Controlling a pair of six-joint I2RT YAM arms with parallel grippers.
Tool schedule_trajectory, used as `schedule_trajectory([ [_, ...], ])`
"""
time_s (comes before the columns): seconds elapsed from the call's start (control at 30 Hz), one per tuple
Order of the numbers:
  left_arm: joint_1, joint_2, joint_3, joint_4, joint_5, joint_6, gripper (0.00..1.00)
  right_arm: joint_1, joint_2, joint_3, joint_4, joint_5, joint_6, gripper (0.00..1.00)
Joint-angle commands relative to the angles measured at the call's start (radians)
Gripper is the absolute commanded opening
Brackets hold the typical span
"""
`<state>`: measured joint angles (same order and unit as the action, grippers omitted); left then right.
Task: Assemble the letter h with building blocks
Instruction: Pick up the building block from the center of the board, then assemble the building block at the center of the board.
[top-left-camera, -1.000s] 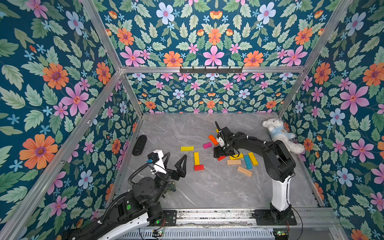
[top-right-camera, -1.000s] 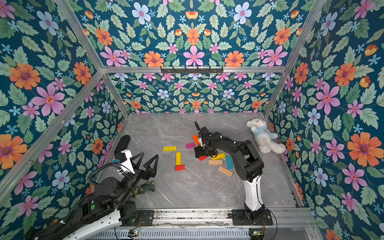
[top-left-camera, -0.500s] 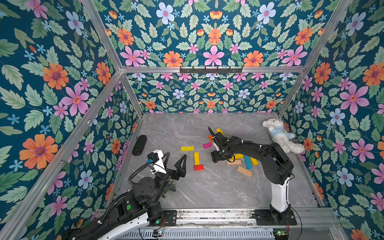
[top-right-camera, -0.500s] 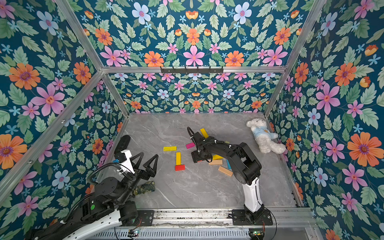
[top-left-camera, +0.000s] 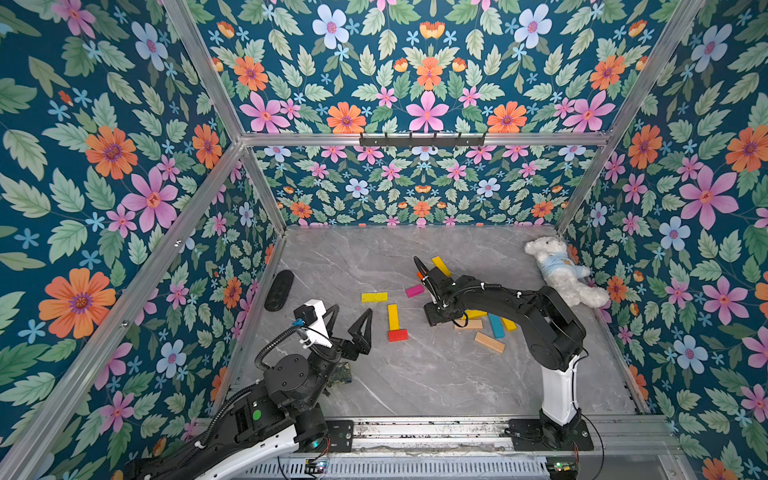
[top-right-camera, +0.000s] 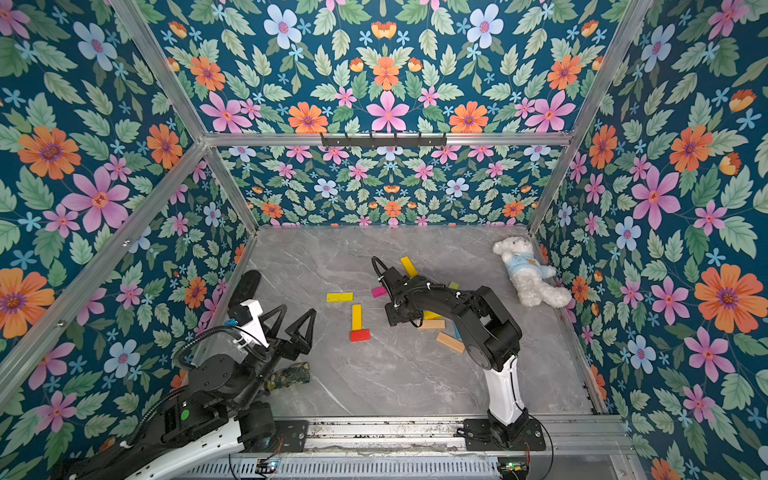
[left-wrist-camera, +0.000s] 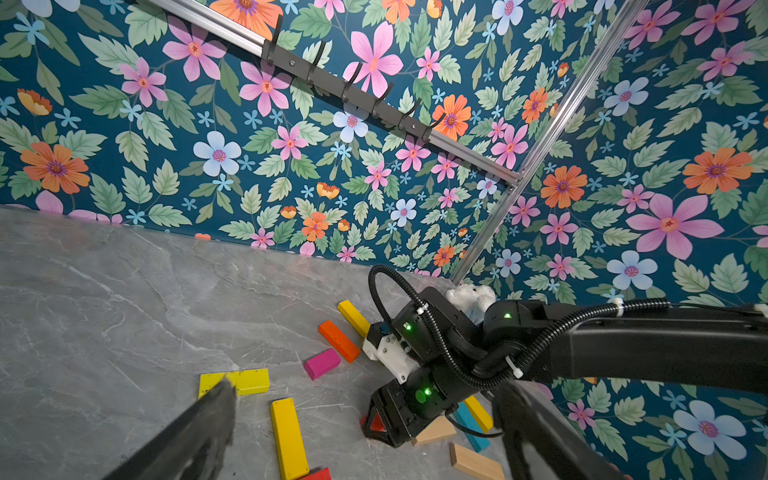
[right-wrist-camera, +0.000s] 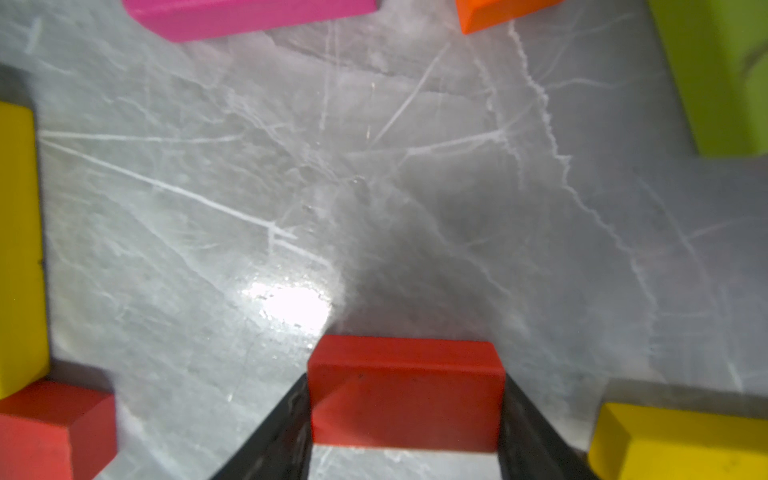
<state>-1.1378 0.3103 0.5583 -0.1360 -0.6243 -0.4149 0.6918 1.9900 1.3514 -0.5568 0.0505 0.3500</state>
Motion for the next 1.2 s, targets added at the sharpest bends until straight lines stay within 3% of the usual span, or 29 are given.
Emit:
schedule_trajectory([
  [0.0,0.000,0.000,-0.001,-0.011,-0.010,-0.001,0.99,0.020,-0.017,-0.004,-0.057,-0.022,0.043,0.63],
  [0.2,0.001,-0.006,-0.003,-0.012,-0.008,-0.002,0.99,0.093,-0.048,0.029,-0.135,0.014,0.115,0.63],
  [0.6,0.001,-0.020,-0.009,-0.007,-0.003,-0.001,0.99,0.173,-0.064,0.027,-0.117,0.007,0.259,0.63],
  [1.17,0.000,-0.034,-0.017,-0.008,-0.005,-0.002,0.99,0.195,0.034,0.097,-0.112,-0.001,0.270,0.64],
])
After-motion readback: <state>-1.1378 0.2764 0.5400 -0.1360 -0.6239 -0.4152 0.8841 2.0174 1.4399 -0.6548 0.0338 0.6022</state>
